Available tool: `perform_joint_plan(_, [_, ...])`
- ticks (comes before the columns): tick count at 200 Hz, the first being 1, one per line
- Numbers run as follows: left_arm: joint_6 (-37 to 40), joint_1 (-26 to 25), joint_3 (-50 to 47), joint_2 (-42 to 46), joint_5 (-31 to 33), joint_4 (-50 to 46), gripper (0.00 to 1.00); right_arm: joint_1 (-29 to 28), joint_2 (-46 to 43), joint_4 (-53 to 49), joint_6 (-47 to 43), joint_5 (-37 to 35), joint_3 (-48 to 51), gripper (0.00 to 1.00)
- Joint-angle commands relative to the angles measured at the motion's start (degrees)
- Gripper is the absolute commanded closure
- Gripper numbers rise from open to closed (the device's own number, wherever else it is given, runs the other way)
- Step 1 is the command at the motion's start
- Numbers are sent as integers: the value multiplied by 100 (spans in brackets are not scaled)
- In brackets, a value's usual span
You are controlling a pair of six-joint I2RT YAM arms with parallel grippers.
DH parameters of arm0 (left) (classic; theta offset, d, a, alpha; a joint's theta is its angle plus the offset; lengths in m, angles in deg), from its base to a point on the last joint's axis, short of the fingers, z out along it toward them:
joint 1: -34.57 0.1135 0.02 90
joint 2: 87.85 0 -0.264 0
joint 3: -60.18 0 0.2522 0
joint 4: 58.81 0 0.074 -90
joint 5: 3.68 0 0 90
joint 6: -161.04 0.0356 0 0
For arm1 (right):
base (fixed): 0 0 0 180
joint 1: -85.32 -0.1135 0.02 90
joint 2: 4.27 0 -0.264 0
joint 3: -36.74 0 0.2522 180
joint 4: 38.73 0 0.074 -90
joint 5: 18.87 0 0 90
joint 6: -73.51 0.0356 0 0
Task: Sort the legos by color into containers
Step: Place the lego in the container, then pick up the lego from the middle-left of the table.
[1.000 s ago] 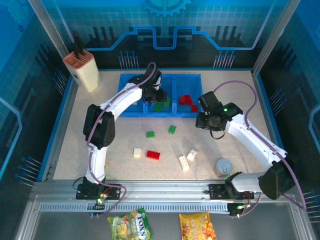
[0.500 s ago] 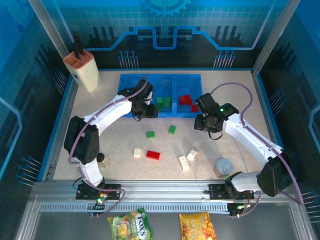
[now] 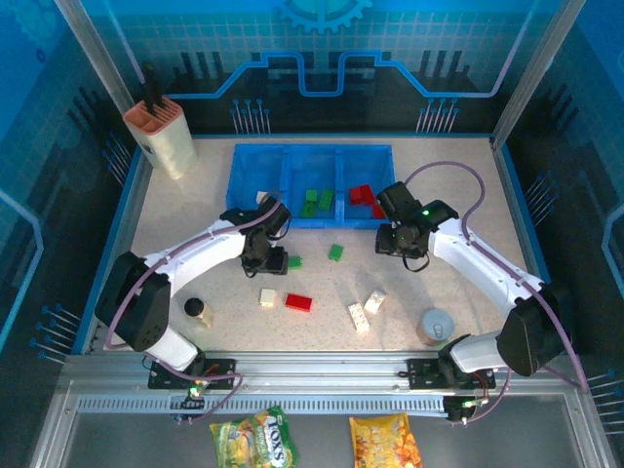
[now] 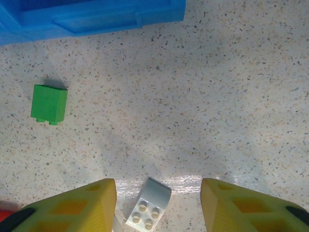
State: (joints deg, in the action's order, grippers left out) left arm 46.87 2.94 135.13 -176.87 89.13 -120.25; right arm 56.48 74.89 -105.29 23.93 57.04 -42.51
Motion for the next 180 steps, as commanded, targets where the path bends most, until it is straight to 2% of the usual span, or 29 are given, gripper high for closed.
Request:
perform_joint_plan(1, [-265, -96, -271, 194, 168, -167, 50, -54, 40, 21, -54, 64, 72, 50])
perform_joint_plan(80, [-854, -575, -857, -63, 156, 66, 45, -64, 28, 24, -61, 29, 116, 50])
perform_joint_plan(180, [-1095, -633, -1185, -272, 113, 362, 50, -67, 76, 32, -49, 30, 125, 50])
